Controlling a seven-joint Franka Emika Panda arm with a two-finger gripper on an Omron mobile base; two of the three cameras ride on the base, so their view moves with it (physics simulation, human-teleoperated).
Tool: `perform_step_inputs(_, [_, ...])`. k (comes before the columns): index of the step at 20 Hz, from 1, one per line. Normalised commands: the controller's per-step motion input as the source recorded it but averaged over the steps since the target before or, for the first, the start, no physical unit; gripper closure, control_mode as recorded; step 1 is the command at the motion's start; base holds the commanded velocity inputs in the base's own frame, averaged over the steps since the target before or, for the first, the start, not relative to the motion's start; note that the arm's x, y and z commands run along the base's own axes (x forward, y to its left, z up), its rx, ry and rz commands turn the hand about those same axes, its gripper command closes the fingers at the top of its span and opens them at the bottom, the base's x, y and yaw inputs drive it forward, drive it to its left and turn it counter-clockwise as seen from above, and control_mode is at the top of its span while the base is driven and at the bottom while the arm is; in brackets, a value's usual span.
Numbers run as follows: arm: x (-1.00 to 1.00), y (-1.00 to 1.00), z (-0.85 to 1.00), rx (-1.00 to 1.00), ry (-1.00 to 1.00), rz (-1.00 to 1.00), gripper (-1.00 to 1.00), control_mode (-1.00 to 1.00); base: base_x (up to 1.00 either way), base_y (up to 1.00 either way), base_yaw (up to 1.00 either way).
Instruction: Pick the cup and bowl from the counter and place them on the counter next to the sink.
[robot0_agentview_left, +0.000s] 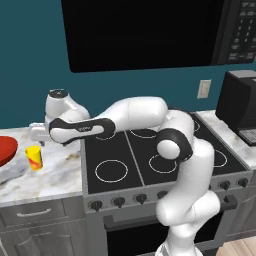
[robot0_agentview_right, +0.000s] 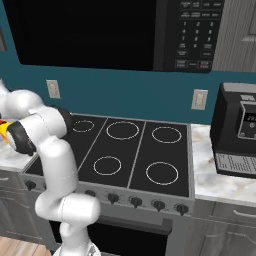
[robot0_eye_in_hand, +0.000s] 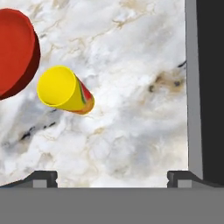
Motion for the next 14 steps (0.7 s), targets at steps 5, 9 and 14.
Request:
perform_step_inputs(5, [0.09,0.02,0.00,0.00,0.00,-0.15,-1.00,-1.00,0.00,0.00,0.00])
perform_step_inputs(9, [0.17,0.00,0.00,0.00,0.02,-0.14,-1.00,-1.00,0.00,0.00,0.00])
perform_step_inputs(14, [0.35,0.03,-0.10,0.00,0.07,-0.07,-1.00,-1.00,0.00,0.00,0.00])
